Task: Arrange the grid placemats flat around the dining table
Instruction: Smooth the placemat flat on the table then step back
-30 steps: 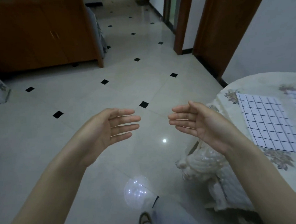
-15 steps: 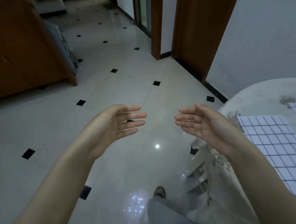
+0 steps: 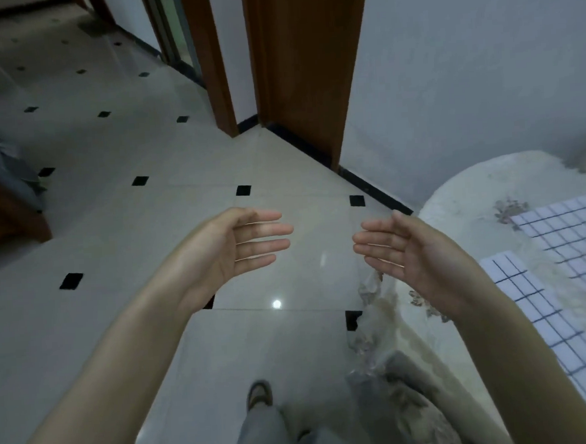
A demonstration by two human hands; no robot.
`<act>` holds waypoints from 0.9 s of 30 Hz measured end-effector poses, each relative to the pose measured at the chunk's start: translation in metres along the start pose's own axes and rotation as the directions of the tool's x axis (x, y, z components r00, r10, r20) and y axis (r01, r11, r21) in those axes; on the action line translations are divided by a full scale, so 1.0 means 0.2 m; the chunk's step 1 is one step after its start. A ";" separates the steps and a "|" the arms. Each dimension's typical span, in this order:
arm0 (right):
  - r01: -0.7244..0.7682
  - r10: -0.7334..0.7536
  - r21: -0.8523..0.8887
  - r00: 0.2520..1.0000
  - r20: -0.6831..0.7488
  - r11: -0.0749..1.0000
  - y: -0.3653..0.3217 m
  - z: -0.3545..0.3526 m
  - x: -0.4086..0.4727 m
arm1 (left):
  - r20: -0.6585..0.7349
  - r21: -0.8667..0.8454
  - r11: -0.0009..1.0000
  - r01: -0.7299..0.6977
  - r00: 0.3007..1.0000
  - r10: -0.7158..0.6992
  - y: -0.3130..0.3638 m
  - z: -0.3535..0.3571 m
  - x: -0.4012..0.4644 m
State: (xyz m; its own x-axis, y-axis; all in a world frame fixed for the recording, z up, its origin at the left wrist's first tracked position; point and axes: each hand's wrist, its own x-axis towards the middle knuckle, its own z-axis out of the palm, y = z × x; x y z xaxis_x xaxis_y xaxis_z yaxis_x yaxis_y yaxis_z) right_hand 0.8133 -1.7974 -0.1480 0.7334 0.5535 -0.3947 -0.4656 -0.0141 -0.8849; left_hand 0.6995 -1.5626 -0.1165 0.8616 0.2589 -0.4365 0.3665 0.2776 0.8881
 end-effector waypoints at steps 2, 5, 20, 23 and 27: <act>0.007 -0.004 0.031 0.997 -0.071 0.999 -0.03 -0.04 0.08 | 0.070 0.039 0.999 0.008 0.997 -0.011 0.07 0.03 0.18; 0.025 -0.012 0.064 0.983 -0.183 0.998 -0.07 -0.09 0.23 | 0.187 0.088 0.996 0.029 0.981 -0.045 0.16 0.04 0.46; 0.178 -0.025 0.248 0.854 -0.519 0.952 -0.36 -0.05 0.95 | 0.512 0.309 0.951 0.014 0.840 -0.179 0.75 0.07 1.65; 0.190 0.010 0.276 0.807 -0.591 0.942 -0.38 -0.11 0.99 | 0.568 0.337 0.941 0.040 0.788 -0.237 0.77 0.14 1.81; 0.222 0.032 0.287 0.738 -0.674 0.932 -0.43 -0.24 1.04 | 0.590 0.360 0.929 0.090 0.749 -0.301 0.80 0.26 2.05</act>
State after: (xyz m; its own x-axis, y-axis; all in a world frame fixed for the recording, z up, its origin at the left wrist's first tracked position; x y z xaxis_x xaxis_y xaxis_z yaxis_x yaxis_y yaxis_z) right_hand 1.0305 -1.7210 -0.1661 0.8602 -0.1533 -0.4863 -0.4134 0.3487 -0.8411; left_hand 1.1289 -1.4609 -0.1459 0.7423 -0.4351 -0.5096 0.5442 -0.0523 0.8373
